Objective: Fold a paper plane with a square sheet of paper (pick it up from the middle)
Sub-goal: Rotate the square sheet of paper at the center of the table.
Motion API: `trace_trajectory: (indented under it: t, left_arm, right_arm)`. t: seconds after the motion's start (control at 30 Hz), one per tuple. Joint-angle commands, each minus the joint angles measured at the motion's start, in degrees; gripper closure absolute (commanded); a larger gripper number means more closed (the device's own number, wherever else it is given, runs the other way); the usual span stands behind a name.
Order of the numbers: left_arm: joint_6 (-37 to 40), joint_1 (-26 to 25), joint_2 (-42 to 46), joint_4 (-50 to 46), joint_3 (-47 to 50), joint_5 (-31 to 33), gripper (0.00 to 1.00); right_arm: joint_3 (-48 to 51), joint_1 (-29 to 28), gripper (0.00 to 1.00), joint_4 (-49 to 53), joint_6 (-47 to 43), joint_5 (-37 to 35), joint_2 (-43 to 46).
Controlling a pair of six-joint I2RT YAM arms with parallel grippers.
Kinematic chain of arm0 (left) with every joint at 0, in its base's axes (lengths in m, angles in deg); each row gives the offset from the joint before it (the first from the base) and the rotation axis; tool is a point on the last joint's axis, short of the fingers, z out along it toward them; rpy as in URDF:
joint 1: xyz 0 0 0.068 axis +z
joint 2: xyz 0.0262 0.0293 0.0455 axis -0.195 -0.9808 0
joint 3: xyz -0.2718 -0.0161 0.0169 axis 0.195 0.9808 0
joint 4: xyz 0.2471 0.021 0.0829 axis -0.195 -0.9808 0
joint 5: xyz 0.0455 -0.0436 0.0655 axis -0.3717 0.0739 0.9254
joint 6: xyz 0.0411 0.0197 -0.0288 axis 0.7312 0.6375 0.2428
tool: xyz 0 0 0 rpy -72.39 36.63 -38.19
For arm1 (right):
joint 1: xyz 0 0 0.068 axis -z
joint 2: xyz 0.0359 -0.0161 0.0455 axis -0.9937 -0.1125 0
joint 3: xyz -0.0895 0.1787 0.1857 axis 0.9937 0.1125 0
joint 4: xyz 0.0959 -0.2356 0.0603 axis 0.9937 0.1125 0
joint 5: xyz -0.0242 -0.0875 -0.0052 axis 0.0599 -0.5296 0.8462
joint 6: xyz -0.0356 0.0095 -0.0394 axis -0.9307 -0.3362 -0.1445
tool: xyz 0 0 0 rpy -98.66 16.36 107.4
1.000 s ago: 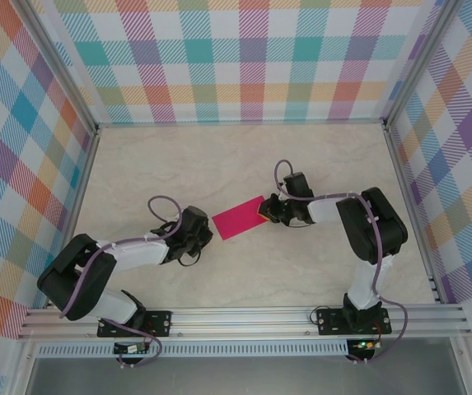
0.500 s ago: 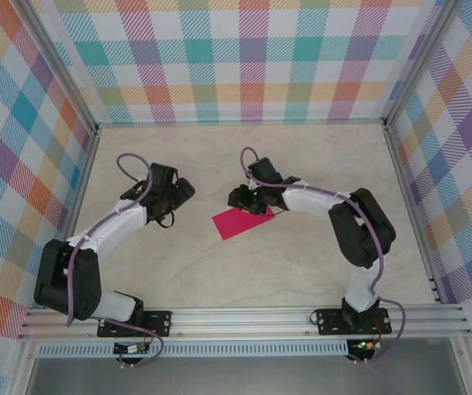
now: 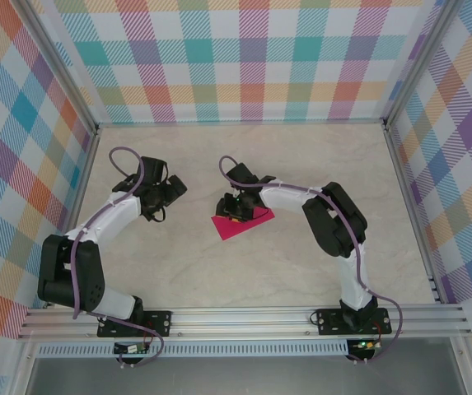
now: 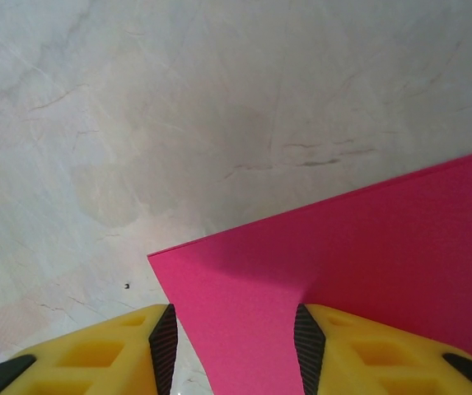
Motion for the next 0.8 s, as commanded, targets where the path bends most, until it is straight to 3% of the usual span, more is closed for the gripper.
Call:
trace_trajectory:
  t: [0.0, 0.27, 0.37, 0.47, 0.6, 0.77]
  left_arm:
    - [1.6, 1.3, -0.5, -1.9, -0.1, -2.0, 0.00]
    - [3.2, 1.5, -0.7, -2.0, -0.4, -3.6, 0.00]
    - [3.7, 1.5, -0.9, -1.2, 0.2, -5.4, 0.00]
    - [4.3, 1.4, -1.2, 1.4, 1.3, -9.3, 0.00]
    - [4.7, 1.2, -1.8, 3.0, 2.1, -14.9, 0.00]
    - [5.5, 0.1, -2.0, 5.2, 3.4, -21.2, 0.00]
  right_arm:
    - [1.3, -0.3, 0.55, 4.5, -3.8, 0.0, -0.7]
    - [9.9, -0.3, 0.58, 8.9, -23.4, 9.4, 4.8]
    - [12.4, -0.1, 0.58, 11.1, -28.2, 8.5, 9.6]
    - [12.8, 0.9, 0.54, 9.6, -23.2, 4.1, 15.0]
    - [14.6, 2.0, 0.40, 7.6, -10.1, -7.2, 19.0]
    - [14.4, 4.0, 0.36, 7.1, -3.5, -9.6, 16.0]
